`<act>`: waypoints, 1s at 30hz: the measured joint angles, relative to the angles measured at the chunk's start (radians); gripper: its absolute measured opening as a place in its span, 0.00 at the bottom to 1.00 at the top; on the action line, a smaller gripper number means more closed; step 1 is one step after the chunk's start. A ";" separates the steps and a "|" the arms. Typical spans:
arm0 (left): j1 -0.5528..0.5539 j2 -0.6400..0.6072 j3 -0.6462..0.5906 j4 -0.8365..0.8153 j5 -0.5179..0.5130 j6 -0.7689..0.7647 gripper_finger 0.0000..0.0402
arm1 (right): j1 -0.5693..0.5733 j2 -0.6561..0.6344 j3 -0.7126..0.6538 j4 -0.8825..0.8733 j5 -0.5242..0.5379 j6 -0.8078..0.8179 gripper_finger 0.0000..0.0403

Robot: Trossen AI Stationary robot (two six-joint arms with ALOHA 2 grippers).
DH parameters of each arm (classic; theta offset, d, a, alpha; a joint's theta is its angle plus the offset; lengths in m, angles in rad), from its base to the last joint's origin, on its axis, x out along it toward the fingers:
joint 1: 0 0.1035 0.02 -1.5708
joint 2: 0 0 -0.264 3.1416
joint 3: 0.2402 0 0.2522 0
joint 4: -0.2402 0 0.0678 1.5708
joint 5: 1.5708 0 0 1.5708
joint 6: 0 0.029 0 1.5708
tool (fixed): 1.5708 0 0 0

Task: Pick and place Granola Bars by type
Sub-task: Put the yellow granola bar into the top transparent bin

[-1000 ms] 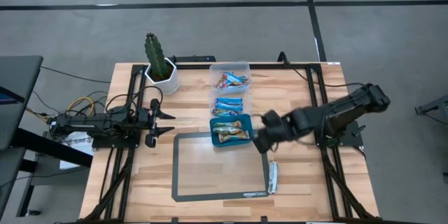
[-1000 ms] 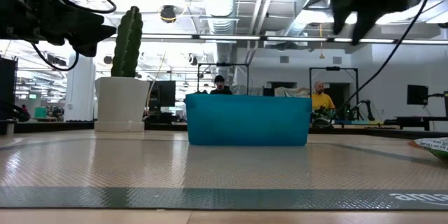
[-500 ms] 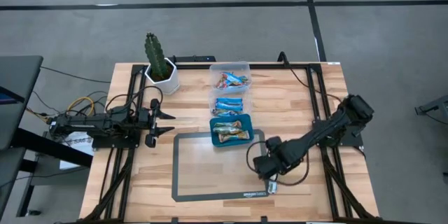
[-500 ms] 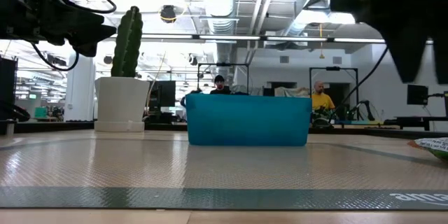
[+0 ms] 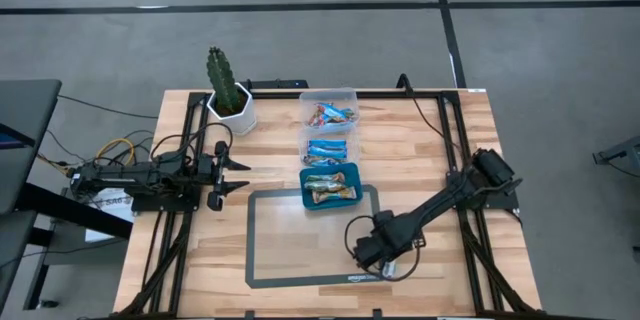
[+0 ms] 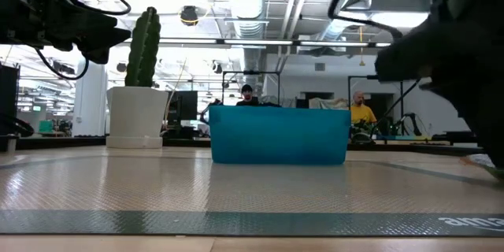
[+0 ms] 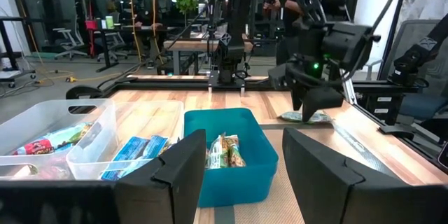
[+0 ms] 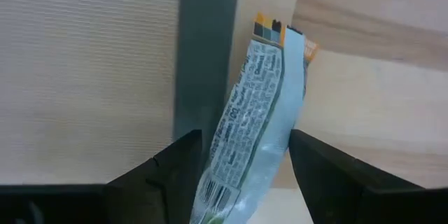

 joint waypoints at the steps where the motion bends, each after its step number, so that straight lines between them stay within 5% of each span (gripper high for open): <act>1: 0.000 0.000 0.000 0.000 0.000 0.000 0.46 | 0.000 0.009 0.000 0.000 -0.010 0.000 0.52; 10: 0.000 0.000 0.000 0.000 0.000 0.000 0.46 | 0.000 0.015 -0.015 0.019 -0.015 0.000 0.48; 23: 0.000 0.000 0.000 0.000 0.000 0.000 0.46 | 0.000 0.013 -0.047 0.128 -0.017 -0.001 0.23; 30: 0.000 0.000 0.000 0.000 0.000 0.000 0.46 | 0.000 0.013 -0.047 0.129 -0.016 -0.008 0.20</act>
